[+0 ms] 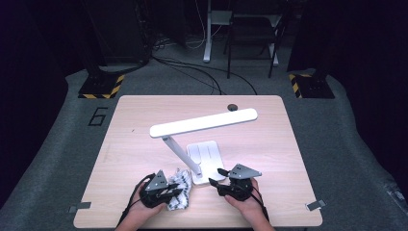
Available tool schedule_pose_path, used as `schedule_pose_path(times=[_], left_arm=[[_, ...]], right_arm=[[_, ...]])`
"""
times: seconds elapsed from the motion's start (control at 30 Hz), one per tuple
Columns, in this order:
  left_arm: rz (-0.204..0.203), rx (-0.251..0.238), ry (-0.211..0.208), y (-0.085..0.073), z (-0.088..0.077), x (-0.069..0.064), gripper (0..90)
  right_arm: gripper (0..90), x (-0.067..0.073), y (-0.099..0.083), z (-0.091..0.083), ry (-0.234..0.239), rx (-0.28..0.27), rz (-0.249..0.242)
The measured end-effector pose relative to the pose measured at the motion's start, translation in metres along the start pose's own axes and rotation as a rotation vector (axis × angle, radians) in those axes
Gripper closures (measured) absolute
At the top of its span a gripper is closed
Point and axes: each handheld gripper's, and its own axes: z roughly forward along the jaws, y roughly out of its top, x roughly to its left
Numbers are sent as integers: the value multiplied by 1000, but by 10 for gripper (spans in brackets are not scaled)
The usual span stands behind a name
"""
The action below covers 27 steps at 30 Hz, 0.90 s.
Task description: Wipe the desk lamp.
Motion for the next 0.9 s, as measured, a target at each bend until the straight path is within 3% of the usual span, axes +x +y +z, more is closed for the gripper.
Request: schedule_pose_path(times=[0.2, 0.23, 0.37, 0.6, 0.9], left_arm=[[7, -20, 12, 2, -7, 2, 761], [-14, -34, 9, 3, -8, 2, 761], [-10, -53, 12, 5, -13, 3, 761], [-26, -71, 18, 5, -17, 4, 760], [-34, -90, 24, 5, -25, 8, 760]], right_arm=[[461, -4, 3, 7, 12, 27, 19], [457, -6, 5, 9, 11, 29, 12], [447, -8, 8, 13, 14, 37, -10], [427, -14, 11, 26, 19, 64, 5], [418, -8, 13, 47, 63, 103, -48]])
